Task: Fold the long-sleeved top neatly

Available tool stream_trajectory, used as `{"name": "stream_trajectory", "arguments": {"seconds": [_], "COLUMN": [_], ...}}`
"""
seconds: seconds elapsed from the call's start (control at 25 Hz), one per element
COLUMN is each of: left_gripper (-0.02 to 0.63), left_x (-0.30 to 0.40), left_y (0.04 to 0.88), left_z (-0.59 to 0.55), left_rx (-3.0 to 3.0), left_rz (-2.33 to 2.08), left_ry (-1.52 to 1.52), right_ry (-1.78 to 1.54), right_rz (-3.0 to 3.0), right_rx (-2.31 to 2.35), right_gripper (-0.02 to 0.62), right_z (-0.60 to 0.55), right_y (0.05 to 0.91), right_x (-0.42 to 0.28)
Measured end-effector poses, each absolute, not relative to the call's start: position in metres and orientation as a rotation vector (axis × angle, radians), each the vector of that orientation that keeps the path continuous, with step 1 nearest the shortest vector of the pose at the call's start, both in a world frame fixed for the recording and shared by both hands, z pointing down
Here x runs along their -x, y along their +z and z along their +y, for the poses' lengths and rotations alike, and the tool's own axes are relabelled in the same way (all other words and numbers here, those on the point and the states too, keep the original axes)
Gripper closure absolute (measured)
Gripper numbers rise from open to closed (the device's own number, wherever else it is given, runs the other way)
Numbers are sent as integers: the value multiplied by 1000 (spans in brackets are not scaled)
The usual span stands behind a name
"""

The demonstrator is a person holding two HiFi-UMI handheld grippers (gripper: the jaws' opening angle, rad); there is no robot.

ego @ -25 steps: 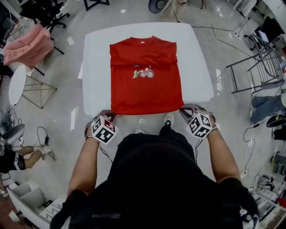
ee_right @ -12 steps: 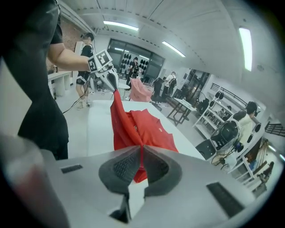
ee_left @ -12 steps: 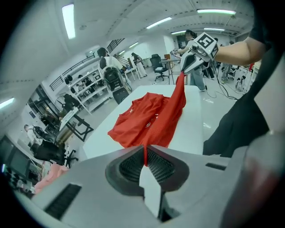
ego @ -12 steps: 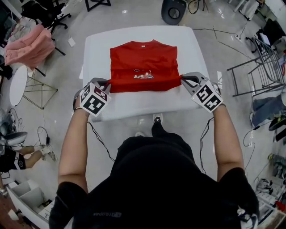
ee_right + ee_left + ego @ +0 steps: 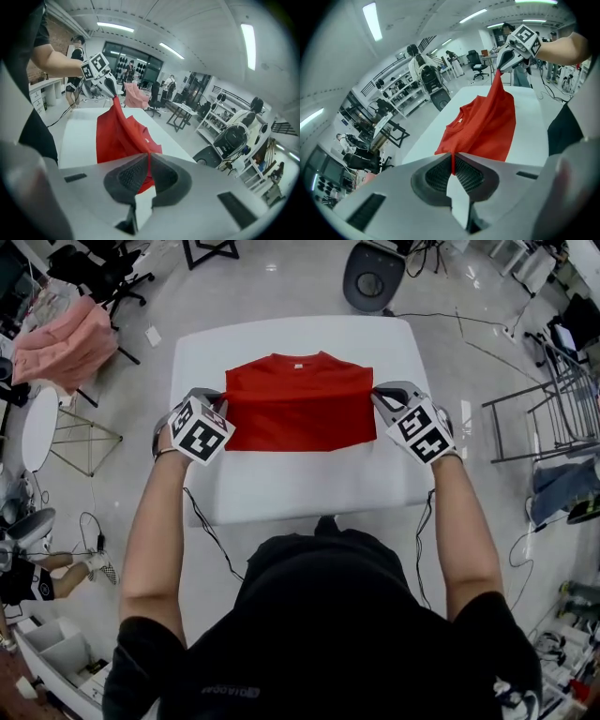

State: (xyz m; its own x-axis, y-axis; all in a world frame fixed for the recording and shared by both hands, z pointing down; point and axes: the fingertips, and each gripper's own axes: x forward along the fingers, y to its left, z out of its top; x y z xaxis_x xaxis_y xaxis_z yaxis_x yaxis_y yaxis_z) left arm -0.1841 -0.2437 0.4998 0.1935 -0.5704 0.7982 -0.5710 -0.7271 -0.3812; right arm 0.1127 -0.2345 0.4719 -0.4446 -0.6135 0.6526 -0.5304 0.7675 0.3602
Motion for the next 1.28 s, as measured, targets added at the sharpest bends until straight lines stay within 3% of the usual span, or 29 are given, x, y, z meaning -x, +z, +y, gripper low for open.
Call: {"name": "stream_trajectory", "arguments": {"seconds": [0.84, 1.28], "left_gripper": [584, 583], "left_x": [192, 199], "left_y": [630, 646], "left_z": [-397, -408], "left_rx": [-2018, -2005], "left_rz": [-1210, -1267], "left_ry": [1568, 1420], "right_ry": [321, 391], "right_rz": [-2049, -2057], "right_rx": [-914, -932], "right_gripper": [574, 551], "right_z": [-403, -418], "right_y": [623, 636], "right_x": [-115, -108]}}
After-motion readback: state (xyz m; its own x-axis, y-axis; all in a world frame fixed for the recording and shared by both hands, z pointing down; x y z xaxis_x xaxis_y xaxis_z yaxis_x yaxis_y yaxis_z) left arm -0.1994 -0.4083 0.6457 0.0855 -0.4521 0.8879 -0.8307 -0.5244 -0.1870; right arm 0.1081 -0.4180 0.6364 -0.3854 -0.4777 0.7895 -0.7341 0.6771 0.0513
